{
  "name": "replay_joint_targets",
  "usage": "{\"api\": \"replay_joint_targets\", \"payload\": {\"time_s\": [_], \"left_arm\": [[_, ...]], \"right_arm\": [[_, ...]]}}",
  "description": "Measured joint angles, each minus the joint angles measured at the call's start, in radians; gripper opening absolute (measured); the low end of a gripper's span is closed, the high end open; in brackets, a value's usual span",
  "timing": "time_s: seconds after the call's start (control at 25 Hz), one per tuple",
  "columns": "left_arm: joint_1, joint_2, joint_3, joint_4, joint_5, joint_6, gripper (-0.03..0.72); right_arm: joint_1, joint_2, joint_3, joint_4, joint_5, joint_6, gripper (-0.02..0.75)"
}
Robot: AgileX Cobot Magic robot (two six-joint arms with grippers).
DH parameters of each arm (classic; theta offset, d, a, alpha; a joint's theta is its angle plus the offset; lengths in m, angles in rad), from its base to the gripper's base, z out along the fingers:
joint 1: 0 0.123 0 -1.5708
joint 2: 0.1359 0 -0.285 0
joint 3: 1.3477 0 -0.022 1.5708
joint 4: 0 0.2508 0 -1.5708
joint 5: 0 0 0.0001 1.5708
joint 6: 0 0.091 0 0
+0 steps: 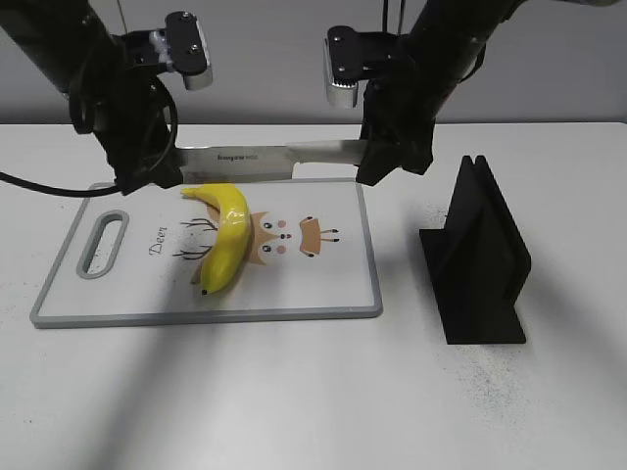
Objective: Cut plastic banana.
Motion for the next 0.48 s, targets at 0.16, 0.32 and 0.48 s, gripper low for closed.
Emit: {"api": "replay_joint_targets", "payload": {"time_s": [0.16,0.32,0.48], "left_arm": [[0.000,0.002,-0.002,0.000,-0.008,0.005,0.054],[0.000,0.032,-0.003,-0.002,-0.005,0.022,-0.005],[-0.001,0.064,-0.003,-0.004,-0.029,0.023,-0.010]], "right_arm": [[0.000,0.013,-0.001,0.001,-0.010,0.000,0.159],[0.000,0.015,-0.011,-0.011,-0.018,-0.015,0.159],[0.000,0.015,-0.012,-0.017,-0.035,-0.020,0.160]]}}
